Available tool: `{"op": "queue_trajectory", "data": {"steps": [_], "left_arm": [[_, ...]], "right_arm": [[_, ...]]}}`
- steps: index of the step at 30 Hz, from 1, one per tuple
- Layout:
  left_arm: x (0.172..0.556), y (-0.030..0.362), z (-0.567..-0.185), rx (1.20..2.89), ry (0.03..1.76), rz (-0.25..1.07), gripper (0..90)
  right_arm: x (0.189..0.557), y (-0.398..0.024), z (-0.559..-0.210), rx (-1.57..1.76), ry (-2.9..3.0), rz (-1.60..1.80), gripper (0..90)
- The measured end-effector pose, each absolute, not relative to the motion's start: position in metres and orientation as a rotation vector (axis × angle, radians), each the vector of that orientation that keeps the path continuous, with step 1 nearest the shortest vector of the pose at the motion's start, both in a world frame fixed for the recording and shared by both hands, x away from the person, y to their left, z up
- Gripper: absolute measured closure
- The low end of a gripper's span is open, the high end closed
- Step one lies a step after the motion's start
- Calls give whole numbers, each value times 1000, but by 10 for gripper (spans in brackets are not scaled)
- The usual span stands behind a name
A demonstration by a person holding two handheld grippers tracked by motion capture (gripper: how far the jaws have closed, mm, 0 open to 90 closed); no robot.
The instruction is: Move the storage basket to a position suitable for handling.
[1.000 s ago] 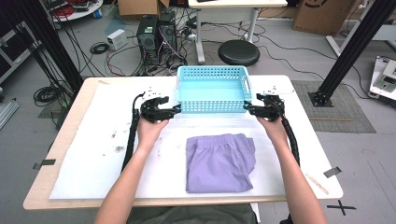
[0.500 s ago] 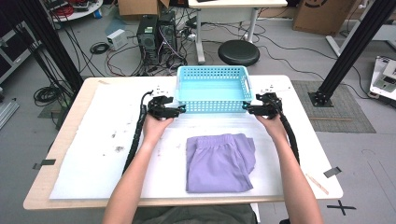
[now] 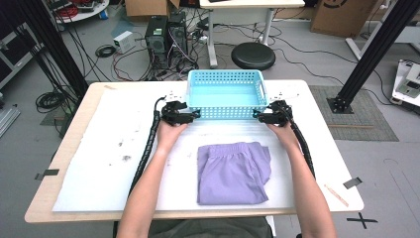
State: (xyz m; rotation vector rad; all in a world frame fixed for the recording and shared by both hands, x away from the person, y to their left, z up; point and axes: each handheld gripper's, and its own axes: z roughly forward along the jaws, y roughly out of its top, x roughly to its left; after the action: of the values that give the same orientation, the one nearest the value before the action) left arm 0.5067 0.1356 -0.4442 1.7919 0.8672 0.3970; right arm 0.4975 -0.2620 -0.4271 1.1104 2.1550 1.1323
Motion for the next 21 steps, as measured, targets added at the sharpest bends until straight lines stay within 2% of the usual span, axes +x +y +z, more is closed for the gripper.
{"op": "queue_trajectory", "data": {"steps": [1,7,21], "left_arm": [[506,133,-444,1798,863,410,311],[505,133,-443,1804,873,394,313],[496,134,-433,1864,856,406,332]], "right_arm": [[498,-262,-427,1107,2157,1133,330],[496,-263,-422,1115,2150,1133,383],[486,-262,-419,1092,2178,1087,400]]}}
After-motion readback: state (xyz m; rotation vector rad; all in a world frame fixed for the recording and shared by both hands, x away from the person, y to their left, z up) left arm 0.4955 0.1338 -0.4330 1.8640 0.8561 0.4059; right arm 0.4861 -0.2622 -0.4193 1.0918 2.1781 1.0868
